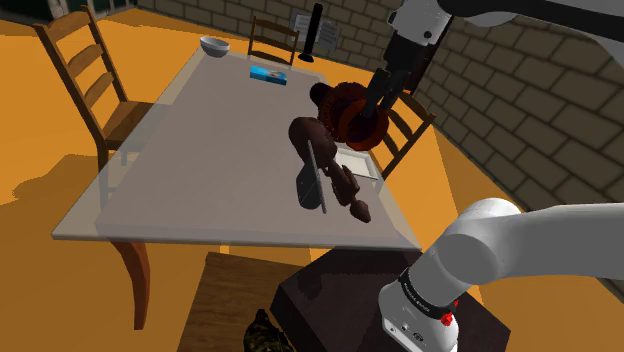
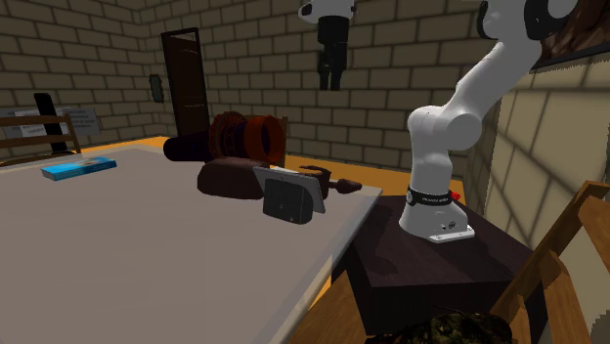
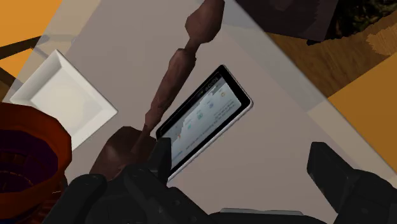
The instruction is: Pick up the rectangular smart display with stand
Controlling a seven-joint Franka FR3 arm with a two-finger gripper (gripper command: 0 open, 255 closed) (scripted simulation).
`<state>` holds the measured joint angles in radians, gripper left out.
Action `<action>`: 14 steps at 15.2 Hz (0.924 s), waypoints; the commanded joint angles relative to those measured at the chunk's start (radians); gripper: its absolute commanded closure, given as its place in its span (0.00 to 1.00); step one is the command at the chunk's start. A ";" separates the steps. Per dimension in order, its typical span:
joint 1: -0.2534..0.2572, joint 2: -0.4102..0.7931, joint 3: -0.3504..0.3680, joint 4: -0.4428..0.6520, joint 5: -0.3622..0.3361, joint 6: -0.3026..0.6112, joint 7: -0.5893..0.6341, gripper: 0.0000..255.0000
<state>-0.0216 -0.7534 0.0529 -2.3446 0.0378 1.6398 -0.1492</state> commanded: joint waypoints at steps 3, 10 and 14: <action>-0.019 0.027 0.059 -0.037 -0.007 0.048 0.098 0.00; -0.099 0.198 0.259 -0.105 -0.053 0.200 0.459 0.00; -0.159 0.345 0.362 -0.103 -0.112 0.269 0.683 0.00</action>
<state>-0.1636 -0.4628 0.3833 -2.4518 -0.0558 1.8801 0.4623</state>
